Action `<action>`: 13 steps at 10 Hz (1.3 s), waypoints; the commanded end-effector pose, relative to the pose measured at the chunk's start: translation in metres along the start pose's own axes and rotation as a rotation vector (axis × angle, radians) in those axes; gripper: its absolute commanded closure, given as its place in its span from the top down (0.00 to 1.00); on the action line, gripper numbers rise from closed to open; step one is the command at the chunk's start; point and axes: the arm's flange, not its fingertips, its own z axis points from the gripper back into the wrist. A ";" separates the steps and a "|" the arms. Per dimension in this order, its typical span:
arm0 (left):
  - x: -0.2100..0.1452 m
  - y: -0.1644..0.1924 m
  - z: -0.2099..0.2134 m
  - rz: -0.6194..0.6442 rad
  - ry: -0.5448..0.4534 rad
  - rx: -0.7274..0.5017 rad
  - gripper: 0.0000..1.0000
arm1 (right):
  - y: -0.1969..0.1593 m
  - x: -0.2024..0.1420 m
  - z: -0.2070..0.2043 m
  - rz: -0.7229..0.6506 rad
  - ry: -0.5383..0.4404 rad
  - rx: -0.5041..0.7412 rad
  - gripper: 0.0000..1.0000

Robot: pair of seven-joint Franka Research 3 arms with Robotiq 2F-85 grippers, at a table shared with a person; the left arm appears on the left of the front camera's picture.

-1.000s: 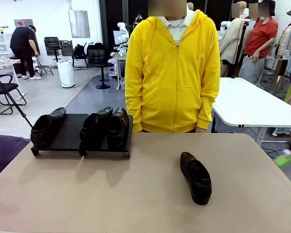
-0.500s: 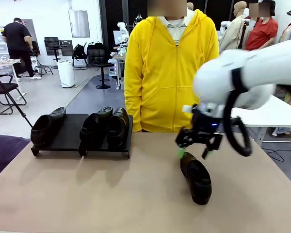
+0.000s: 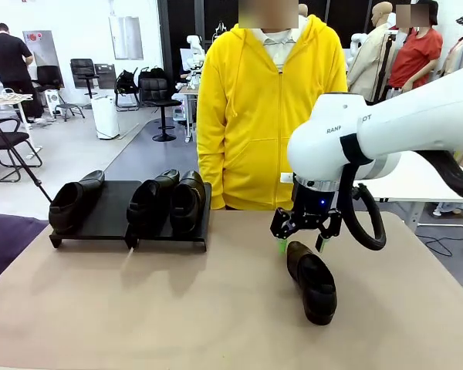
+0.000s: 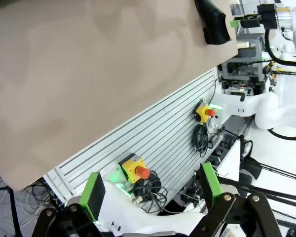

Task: Organize the shoes by placing them on the stand.
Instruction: Pick up one Shoe and place it in the middle of the table.

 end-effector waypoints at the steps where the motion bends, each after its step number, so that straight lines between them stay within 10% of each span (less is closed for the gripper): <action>1: -0.003 0.001 0.002 -0.010 0.011 0.006 1.00 | 0.009 0.002 -0.019 -0.008 0.012 -0.070 1.00; 11: -0.003 0.001 0.002 -0.010 0.011 0.006 1.00 | 0.028 0.003 -0.098 -0.150 -0.088 -0.191 1.00; 12: -0.003 0.001 0.002 -0.010 0.011 0.006 1.00 | 0.028 0.004 -0.097 -0.146 -0.082 -0.196 0.61; 13: -0.003 0.001 0.002 -0.010 0.011 0.006 1.00 | 0.027 0.005 -0.098 -0.155 -0.068 -0.180 0.01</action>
